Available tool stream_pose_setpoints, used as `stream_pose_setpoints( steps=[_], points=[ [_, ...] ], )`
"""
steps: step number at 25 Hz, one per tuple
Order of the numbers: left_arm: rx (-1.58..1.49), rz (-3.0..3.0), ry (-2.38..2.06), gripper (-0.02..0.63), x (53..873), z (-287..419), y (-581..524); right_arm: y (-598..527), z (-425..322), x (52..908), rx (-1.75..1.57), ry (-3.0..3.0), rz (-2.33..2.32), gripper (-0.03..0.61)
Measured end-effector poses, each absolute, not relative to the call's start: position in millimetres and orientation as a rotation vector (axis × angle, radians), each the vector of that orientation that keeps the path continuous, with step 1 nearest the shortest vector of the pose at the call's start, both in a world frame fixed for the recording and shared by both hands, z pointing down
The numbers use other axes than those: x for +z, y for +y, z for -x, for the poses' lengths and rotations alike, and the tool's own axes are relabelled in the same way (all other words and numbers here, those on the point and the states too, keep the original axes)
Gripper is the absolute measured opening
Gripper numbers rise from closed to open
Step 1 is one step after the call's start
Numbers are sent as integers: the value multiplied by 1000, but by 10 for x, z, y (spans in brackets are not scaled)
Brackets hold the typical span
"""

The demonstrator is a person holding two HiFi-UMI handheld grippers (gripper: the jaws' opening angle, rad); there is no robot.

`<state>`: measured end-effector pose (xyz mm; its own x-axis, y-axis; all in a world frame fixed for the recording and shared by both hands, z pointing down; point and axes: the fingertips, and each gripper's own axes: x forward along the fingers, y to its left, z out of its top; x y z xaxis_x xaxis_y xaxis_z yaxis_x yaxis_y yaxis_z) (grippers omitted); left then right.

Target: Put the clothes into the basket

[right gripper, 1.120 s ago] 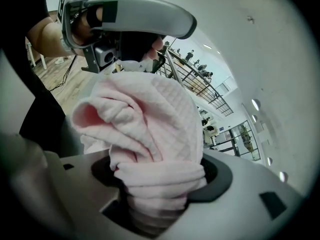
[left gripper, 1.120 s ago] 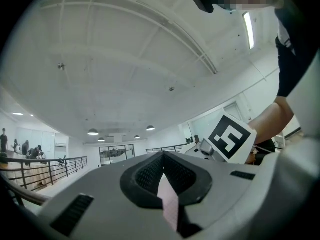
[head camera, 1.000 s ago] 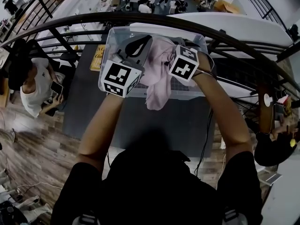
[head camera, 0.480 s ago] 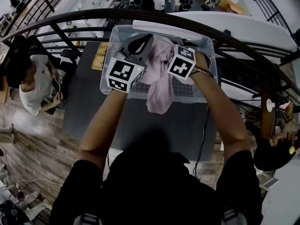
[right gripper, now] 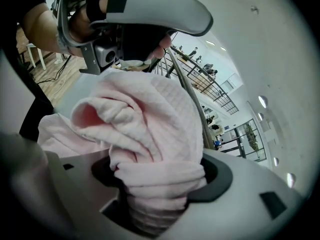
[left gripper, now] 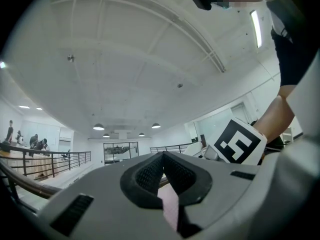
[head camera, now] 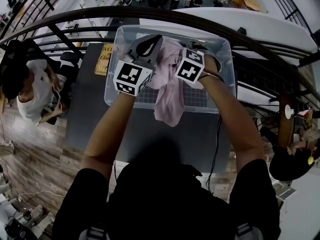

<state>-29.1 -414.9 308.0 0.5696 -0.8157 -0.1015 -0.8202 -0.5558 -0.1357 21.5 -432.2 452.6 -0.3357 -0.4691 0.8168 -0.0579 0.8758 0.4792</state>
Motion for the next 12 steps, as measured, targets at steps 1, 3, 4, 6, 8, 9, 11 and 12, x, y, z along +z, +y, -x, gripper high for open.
stream_pose_setpoints(
  steps=[1,3,4,6,8,9,11,12],
  points=[
    [46,2634,1378,3,3130,291,-4180,-4339,-205,4583,-431,-1885,-387,345],
    [57,2641,1365,3,3232,289,-4243,-4371,-184,4712,-413,-1887,-375,345],
    [62,2645,1358,3,3282,287,-4276,-4389,-173,4780,-405,-1887,-368,345],
    [71,2660,1337,3,3383,272,-4344,-4425,-160,4918,-391,-1884,-351,345],
    [76,2676,1308,3,3486,241,-4400,-4452,-162,5059,-374,-1883,-332,345],
    [78,2681,1294,3,3535,225,-4423,-4459,-166,5129,-364,-1883,-322,345],
    [87,2689,1273,3,3626,208,-4464,-4459,-170,5268,-344,-1882,-300,345],
    [93,2694,1265,3,3670,205,-4487,-4455,-168,5335,-334,-1883,-289,345]
  ],
)
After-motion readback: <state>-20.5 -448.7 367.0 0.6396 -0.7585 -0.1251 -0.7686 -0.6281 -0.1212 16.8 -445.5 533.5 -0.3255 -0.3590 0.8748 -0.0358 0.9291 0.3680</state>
